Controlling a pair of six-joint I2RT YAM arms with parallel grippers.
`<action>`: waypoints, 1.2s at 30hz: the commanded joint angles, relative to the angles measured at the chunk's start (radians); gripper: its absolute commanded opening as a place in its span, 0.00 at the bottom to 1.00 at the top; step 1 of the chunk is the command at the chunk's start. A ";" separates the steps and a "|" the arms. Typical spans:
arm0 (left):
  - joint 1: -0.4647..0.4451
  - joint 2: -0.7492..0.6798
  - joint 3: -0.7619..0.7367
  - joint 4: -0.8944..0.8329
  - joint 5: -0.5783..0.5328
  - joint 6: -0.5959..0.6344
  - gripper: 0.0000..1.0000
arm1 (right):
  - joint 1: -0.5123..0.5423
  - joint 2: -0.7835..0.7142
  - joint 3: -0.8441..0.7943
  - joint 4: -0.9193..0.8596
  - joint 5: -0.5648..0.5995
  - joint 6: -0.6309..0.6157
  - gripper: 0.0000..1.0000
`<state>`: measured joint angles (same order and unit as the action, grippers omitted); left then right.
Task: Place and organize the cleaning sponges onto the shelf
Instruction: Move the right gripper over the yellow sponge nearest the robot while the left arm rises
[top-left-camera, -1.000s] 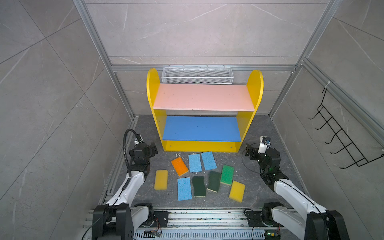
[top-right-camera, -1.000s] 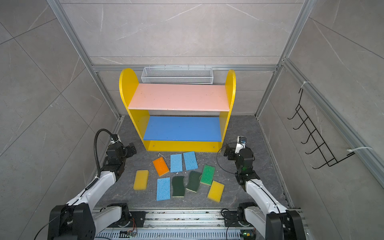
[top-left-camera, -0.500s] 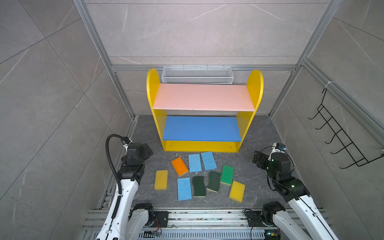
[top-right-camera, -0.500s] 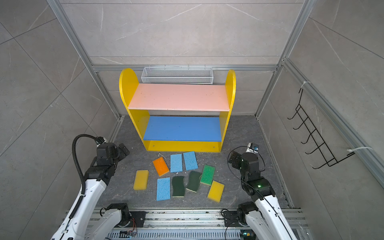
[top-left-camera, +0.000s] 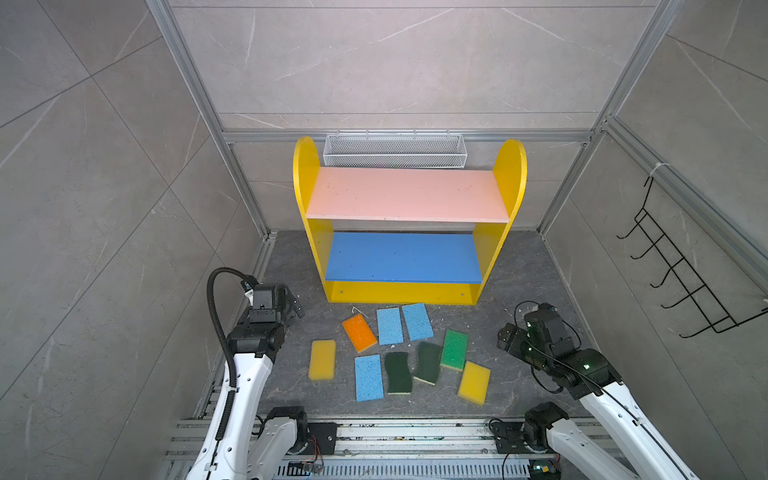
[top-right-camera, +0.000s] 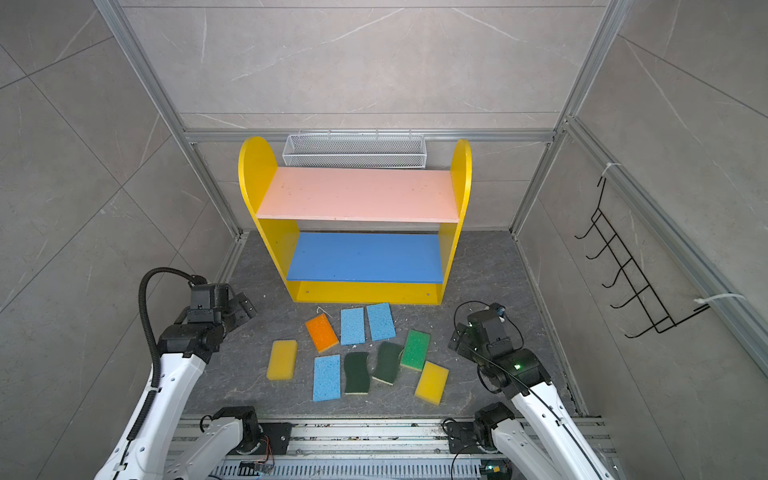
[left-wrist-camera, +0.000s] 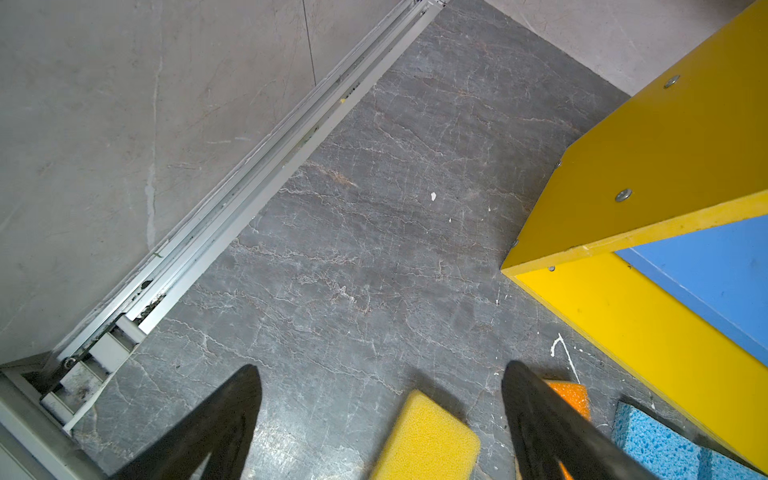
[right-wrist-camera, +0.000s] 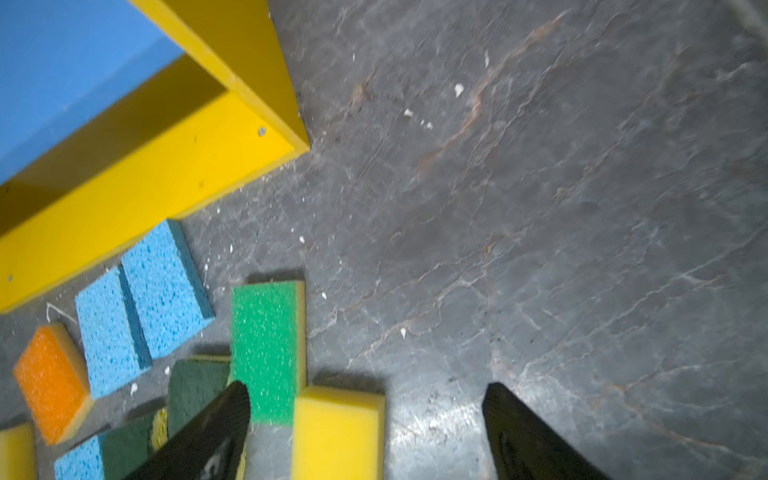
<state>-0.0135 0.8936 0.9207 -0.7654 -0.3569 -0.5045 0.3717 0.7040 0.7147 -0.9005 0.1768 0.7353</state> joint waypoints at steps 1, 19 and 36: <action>-0.005 -0.019 0.054 -0.075 0.003 0.018 0.93 | 0.038 -0.013 -0.009 -0.092 -0.045 0.069 0.90; -0.005 -0.001 0.048 -0.114 0.062 0.027 0.93 | 0.198 -0.057 -0.142 -0.137 -0.134 0.275 0.88; -0.005 0.026 0.046 -0.137 0.072 0.049 0.94 | 0.470 0.288 -0.017 -0.019 -0.059 0.348 0.91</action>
<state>-0.0135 0.9176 0.9459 -0.8898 -0.2863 -0.4793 0.8127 0.9688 0.6659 -0.9253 0.0765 1.0275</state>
